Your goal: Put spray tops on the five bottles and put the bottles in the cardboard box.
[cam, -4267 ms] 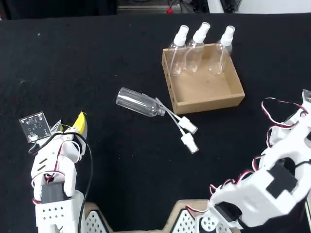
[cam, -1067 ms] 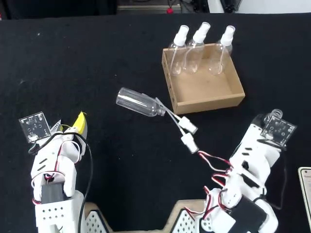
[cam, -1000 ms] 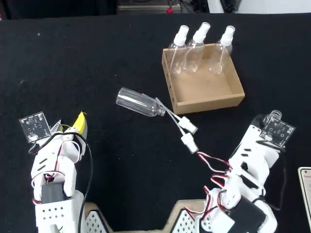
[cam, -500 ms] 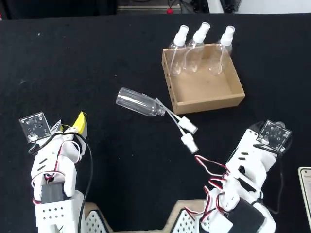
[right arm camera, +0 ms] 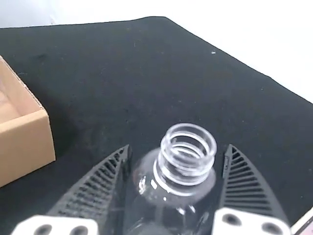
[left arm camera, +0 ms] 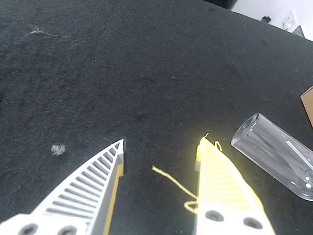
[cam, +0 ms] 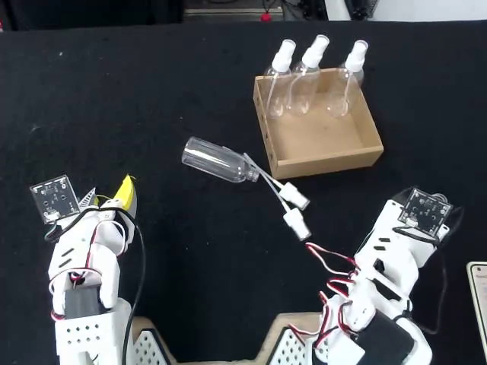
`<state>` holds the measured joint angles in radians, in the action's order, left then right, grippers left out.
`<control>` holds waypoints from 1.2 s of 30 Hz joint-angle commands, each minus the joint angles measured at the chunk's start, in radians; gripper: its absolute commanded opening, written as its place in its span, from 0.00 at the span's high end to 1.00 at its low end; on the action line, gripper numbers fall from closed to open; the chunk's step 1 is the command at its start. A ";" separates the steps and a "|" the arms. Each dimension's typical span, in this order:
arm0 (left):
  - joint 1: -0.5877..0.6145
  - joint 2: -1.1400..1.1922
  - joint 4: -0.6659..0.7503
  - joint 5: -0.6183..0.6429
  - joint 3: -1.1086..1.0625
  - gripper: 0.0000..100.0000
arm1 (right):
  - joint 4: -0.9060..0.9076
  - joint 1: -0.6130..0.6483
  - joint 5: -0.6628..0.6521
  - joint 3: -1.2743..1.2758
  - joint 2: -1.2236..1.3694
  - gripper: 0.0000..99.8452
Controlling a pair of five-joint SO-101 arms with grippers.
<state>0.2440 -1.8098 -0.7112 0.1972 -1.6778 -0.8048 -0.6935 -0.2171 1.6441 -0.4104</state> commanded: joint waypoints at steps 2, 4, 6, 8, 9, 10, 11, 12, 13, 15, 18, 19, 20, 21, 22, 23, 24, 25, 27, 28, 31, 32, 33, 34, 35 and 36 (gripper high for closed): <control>0.001 -0.014 0.025 -0.008 -0.021 0.77 | -0.029 0.006 -0.006 0.001 -0.025 0.74; 0.001 -0.014 0.025 -0.008 -0.021 0.77 | -0.029 0.006 -0.006 0.001 -0.025 0.74; 0.001 -0.014 0.025 -0.008 -0.021 0.77 | -0.029 0.006 -0.006 0.002 -0.025 0.74; 0.001 -0.014 0.025 -0.008 -0.021 0.77 | -0.029 0.005 -0.006 0.002 -0.025 0.74; 0.001 -0.014 0.025 -0.008 -0.021 0.77 | -0.029 0.005 -0.006 0.004 -0.025 0.74; 0.001 -0.014 0.025 -0.008 -0.021 0.77 | -0.029 0.002 -0.006 0.010 -0.025 0.74; 0.001 -0.014 0.025 -0.008 -0.021 0.77 | -0.031 -0.006 -0.006 0.016 -0.025 0.74; 0.001 -0.014 0.025 -0.008 -0.021 0.77 | -0.032 -0.011 -0.006 0.022 -0.028 0.74; 0.001 -0.014 0.026 -0.008 -0.021 0.77 | -0.034 -0.014 -0.006 0.025 -0.036 0.74; 0.001 -0.014 0.026 -0.008 -0.021 0.77 | -0.029 -0.020 -0.006 0.027 -0.053 0.74; 0.001 -0.014 0.026 -0.008 -0.021 0.77 | -0.023 -0.031 -0.005 0.025 -0.081 0.74; 0.001 -0.014 0.026 -0.008 -0.021 0.77 | -0.023 -0.032 -0.005 0.025 -0.088 0.75; 0.001 -0.014 0.026 -0.008 -0.021 0.77 | -0.023 -0.034 -0.005 0.025 -0.097 0.75; 0.001 -0.014 0.026 -0.008 -0.021 0.77 | -0.023 -0.035 -0.005 0.025 -0.107 0.75; 0.001 -0.014 0.026 -0.008 -0.021 0.77 | -0.023 -0.035 -0.005 0.025 -0.116 0.75; 0.001 -0.014 0.026 -0.008 -0.021 0.77 | -0.021 -0.037 -0.005 0.025 -0.125 0.75; 0.001 -0.014 0.026 -0.008 -0.021 0.77 | -0.018 -0.037 -0.005 0.025 -0.134 0.75; 0.001 -0.014 0.026 -0.008 -0.021 0.77 | 0.000 -0.037 -0.005 0.025 -0.145 0.75; 0.001 -0.014 0.026 -0.008 -0.021 0.77 | 0.068 -0.035 -0.005 0.025 -0.168 0.75; 0.001 -0.014 0.026 -0.008 -0.021 0.77 | 0.110 -0.035 -0.005 0.025 -0.183 0.75; 0.001 -0.014 0.026 -0.008 -0.021 0.77 | 0.222 -0.037 -0.005 0.027 -0.242 0.75; 0.001 -0.014 0.026 -0.008 -0.021 0.77 | 0.256 -0.037 -0.005 0.027 -0.265 0.75; 0.001 -0.014 0.026 -0.008 -0.021 0.77 | 0.295 -0.037 -0.005 0.027 -0.289 0.75; 0.001 -0.014 0.026 -0.008 -0.021 0.77 | 0.331 -0.037 -0.005 0.027 -0.315 0.75; 0.001 -0.014 0.026 -0.008 -0.021 0.77 | 0.371 -0.037 -0.005 0.027 -0.341 0.75; 0.001 -0.014 0.026 -0.008 -0.021 0.77 | 0.411 -0.037 -0.005 0.028 -0.371 0.75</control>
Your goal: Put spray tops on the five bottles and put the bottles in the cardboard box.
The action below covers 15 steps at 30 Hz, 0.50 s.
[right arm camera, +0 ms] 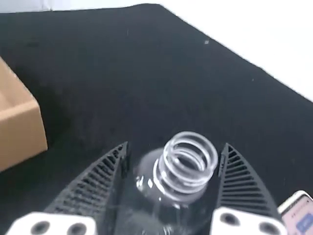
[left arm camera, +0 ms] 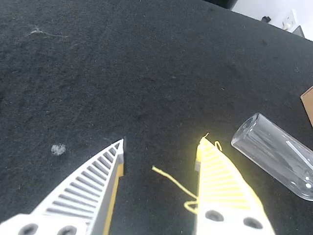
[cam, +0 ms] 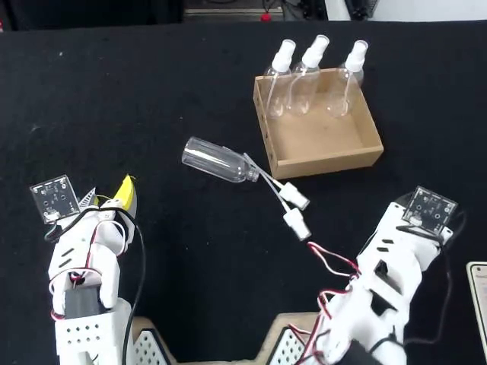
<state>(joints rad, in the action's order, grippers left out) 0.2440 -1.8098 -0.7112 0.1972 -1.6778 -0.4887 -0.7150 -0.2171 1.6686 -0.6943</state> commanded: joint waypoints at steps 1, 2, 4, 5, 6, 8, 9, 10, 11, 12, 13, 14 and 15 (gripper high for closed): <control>0.001 -0.014 0.026 -0.008 -0.021 0.77 | 0.135 -0.015 -0.005 0.004 -0.116 0.75; 0.001 -0.014 0.026 -0.008 -0.021 0.77 | 0.170 -0.015 -0.005 0.004 -0.147 0.75; 0.001 -0.014 0.026 -0.008 -0.021 0.77 | 0.227 -0.015 -0.005 0.004 -0.208 0.75; 0.001 -0.014 0.026 -0.008 -0.021 0.77 | 0.249 -0.015 -0.005 0.004 -0.239 0.75; 0.001 -0.014 0.026 -0.008 -0.021 0.77 | 0.265 -0.015 -0.005 0.004 -0.263 0.75; 0.001 -0.014 0.026 -0.008 -0.021 0.77 | 0.304 -0.015 -0.005 0.004 -0.309 0.75; 0.001 -0.014 0.026 -0.008 -0.021 0.77 | 0.324 -0.015 -0.005 0.005 -0.326 0.75; 0.001 -0.014 0.026 -0.008 -0.021 0.77 | 0.339 -0.015 -0.005 0.005 -0.341 0.75; 0.001 -0.014 0.025 -0.008 -0.021 0.77 | 0.351 -0.015 -0.005 0.005 -0.352 0.75; 0.001 -0.014 0.025 -0.008 -0.021 0.77 | 0.361 -0.015 -0.011 0.005 -0.358 0.74; 0.001 -0.014 0.023 -0.008 -0.021 0.77 | 0.364 -0.015 -0.012 0.010 -0.361 0.74; 0.001 -0.014 0.021 -0.008 -0.021 0.77 | 0.365 -0.017 -0.014 0.010 -0.361 0.74; 0.001 -0.014 0.020 -0.008 -0.021 0.77 | 0.367 -0.021 -0.014 0.010 -0.361 0.74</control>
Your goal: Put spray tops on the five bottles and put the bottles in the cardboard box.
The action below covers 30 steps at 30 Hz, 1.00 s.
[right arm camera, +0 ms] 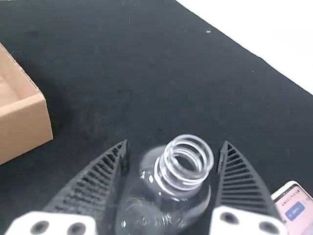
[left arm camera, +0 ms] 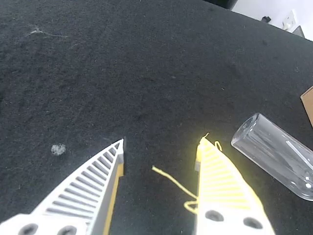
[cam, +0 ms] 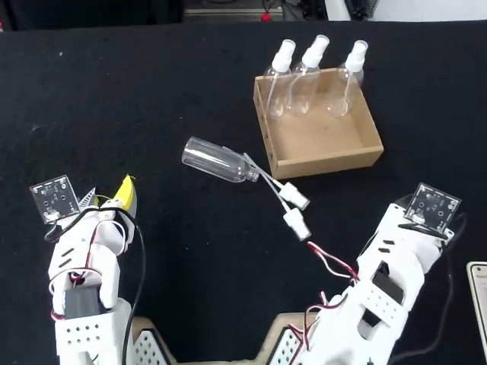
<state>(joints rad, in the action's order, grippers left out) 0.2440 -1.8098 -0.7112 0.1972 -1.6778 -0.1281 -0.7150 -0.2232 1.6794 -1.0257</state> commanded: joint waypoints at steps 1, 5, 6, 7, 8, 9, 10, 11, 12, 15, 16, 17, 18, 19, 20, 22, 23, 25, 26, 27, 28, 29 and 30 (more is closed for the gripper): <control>0.001 -0.014 0.020 -0.008 -0.021 0.77 | 0.006 -0.029 -0.008 -0.001 -0.030 0.74; 0.001 -0.014 0.018 -0.008 -0.021 0.77 | 0.009 -0.037 -0.008 -0.001 -0.030 0.74; 0.001 -0.014 0.018 -0.008 -0.021 0.77 | 0.018 -0.037 -0.008 -0.001 -0.030 0.74; 0.001 -0.014 0.018 -0.008 -0.021 0.77 | 0.029 -0.037 -0.008 -0.001 -0.030 0.74; 0.001 -0.014 0.018 -0.008 -0.021 0.77 | 0.043 -0.037 -0.008 -0.001 -0.030 0.74; 0.001 -0.014 0.018 -0.008 -0.021 0.77 | 0.055 -0.037 -0.008 -0.001 -0.030 0.74; 0.001 -0.014 0.018 -0.008 -0.021 0.77 | 0.069 -0.035 -0.008 -0.001 -0.030 0.74; 0.001 -0.014 0.018 -0.008 -0.021 0.77 | 0.081 -0.034 -0.008 -0.001 -0.030 0.74; 0.001 -0.014 0.018 -0.008 -0.021 0.77 | 0.084 -0.031 -0.008 -0.001 -0.030 0.74; 0.001 -0.014 0.018 -0.008 -0.021 0.77 | 0.080 -0.028 -0.006 -0.001 -0.030 0.74; 0.001 -0.014 0.018 -0.008 -0.021 0.77 | 0.080 -0.028 -0.006 -0.001 -0.031 0.74; 0.001 -0.014 0.018 -0.008 -0.021 0.77 | 0.080 -0.028 -0.006 -0.001 -0.031 0.74; 0.001 -0.014 0.018 -0.008 -0.021 0.77 | 0.080 -0.026 -0.006 -0.001 -0.031 0.74; 0.001 -0.014 0.018 -0.008 -0.021 0.77 | 0.077 -0.020 -0.008 -0.001 -0.031 0.74; 0.001 -0.014 0.018 -0.008 -0.021 0.77 | 0.072 -0.009 -0.008 -0.001 -0.030 0.74; 0.001 -0.014 0.018 -0.008 -0.021 0.77 | 0.074 0.006 -0.008 -0.001 -0.030 0.72; 0.001 -0.014 0.018 -0.008 -0.021 0.77 | 0.074 0.011 0.000 -0.001 -0.030 0.70; 0.001 -0.014 0.018 -0.008 -0.021 0.77 | 0.074 0.017 0.000 -0.001 -0.030 0.68; 0.001 -0.014 0.018 -0.008 -0.021 0.77 | 0.072 0.017 0.002 -0.001 -0.030 0.68; 0.001 -0.014 0.018 -0.008 -0.021 0.77 | 0.071 0.017 0.002 -0.001 -0.030 0.68; 0.001 -0.014 0.018 -0.008 -0.021 0.77 | 0.068 0.015 0.002 -0.001 -0.030 0.68; 0.001 -0.014 0.018 -0.008 -0.021 0.77 | 0.068 0.015 0.002 -0.001 -0.033 0.68; 0.001 -0.014 0.018 -0.008 -0.021 0.77 | 0.068 0.015 0.002 -0.001 -0.035 0.68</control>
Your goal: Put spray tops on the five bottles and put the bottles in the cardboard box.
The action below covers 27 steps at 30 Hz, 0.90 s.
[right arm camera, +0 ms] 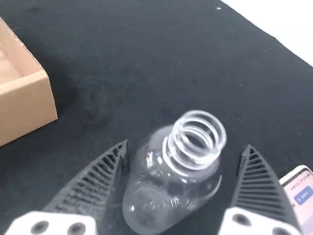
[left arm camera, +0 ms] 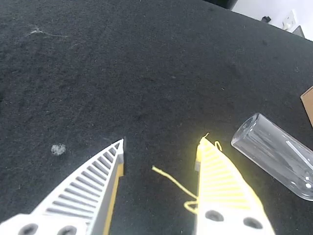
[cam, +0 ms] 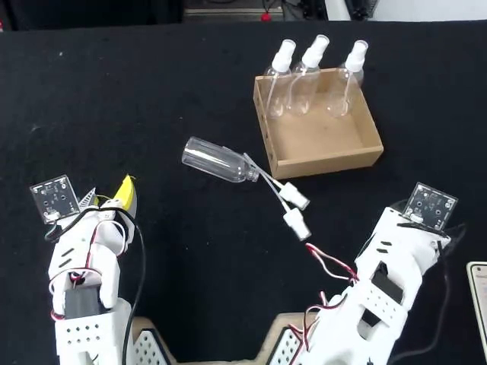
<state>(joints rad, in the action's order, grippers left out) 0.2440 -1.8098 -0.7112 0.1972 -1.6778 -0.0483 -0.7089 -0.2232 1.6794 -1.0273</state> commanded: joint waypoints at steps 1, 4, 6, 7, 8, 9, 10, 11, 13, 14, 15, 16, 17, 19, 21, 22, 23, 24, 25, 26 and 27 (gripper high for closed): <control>0.001 -0.014 0.018 -0.008 -0.021 0.77 | -0.012 0.009 0.002 -0.001 -0.033 0.68; 0.001 -0.014 0.018 -0.008 -0.021 0.77 | -0.014 0.009 0.002 -0.001 -0.033 0.71; 0.001 -0.014 0.018 -0.008 -0.021 0.77 | -0.014 0.009 0.002 -0.001 -0.030 0.74; 0.001 -0.014 0.018 -0.008 -0.021 0.77 | -0.014 0.008 0.002 -0.001 -0.030 0.75; 0.001 -0.014 0.018 -0.008 -0.021 0.77 | -0.014 0.003 0.002 -0.001 -0.030 0.76; 0.001 -0.014 0.018 -0.008 -0.021 0.77 | -0.014 0.002 0.002 0.001 -0.030 0.78; 0.001 -0.014 0.018 -0.008 -0.021 0.77 | -0.014 0.002 0.002 0.001 -0.030 0.80; 0.001 -0.014 0.018 -0.008 -0.021 0.77 | -0.014 0.002 0.005 0.001 -0.030 0.82; 0.001 -0.014 0.018 -0.008 -0.021 0.77 | -0.014 0.000 0.046 0.001 -0.036 0.88; 0.001 -0.014 0.018 -0.008 -0.021 0.77 | -0.014 0.000 0.060 -0.001 -0.036 0.90; 0.001 -0.014 0.018 -0.008 -0.021 0.77 | -0.014 0.000 0.069 -0.007 -0.036 0.92; 0.001 -0.014 0.018 -0.008 -0.021 0.77 | -0.014 0.000 0.077 -0.015 -0.036 0.94; 0.001 -0.014 0.018 -0.008 -0.021 0.77 | -0.014 0.000 0.078 -0.021 -0.036 0.94; 0.001 -0.014 0.018 -0.008 -0.021 0.77 | -0.014 0.000 0.078 -0.028 -0.036 0.93; 0.001 -0.014 0.018 -0.008 -0.021 0.77 | -0.014 0.000 0.077 -0.025 -0.036 0.89; 0.001 -0.014 0.018 -0.008 -0.021 0.77 | -0.014 0.002 0.072 -0.022 -0.036 0.87; 0.001 -0.014 0.018 -0.008 -0.021 0.77 | -0.014 0.002 0.071 -0.018 -0.036 0.85; 0.001 -0.014 0.018 -0.008 -0.021 0.77 | -0.009 0.002 0.071 -0.016 -0.036 0.82; 0.001 -0.014 0.018 -0.008 -0.021 0.77 | -0.012 0.002 0.069 -0.008 -0.036 0.80; 0.001 -0.014 0.018 -0.008 -0.021 0.77 | -0.012 0.002 0.069 -0.005 -0.036 0.78; 0.001 -0.014 0.018 -0.008 -0.021 0.77 | -0.012 0.002 0.069 -0.004 -0.036 0.77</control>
<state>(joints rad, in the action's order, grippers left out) 0.2440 -1.8098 -0.7112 0.1972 -1.6778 -0.0483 -0.7135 -0.1542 1.6794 -1.0380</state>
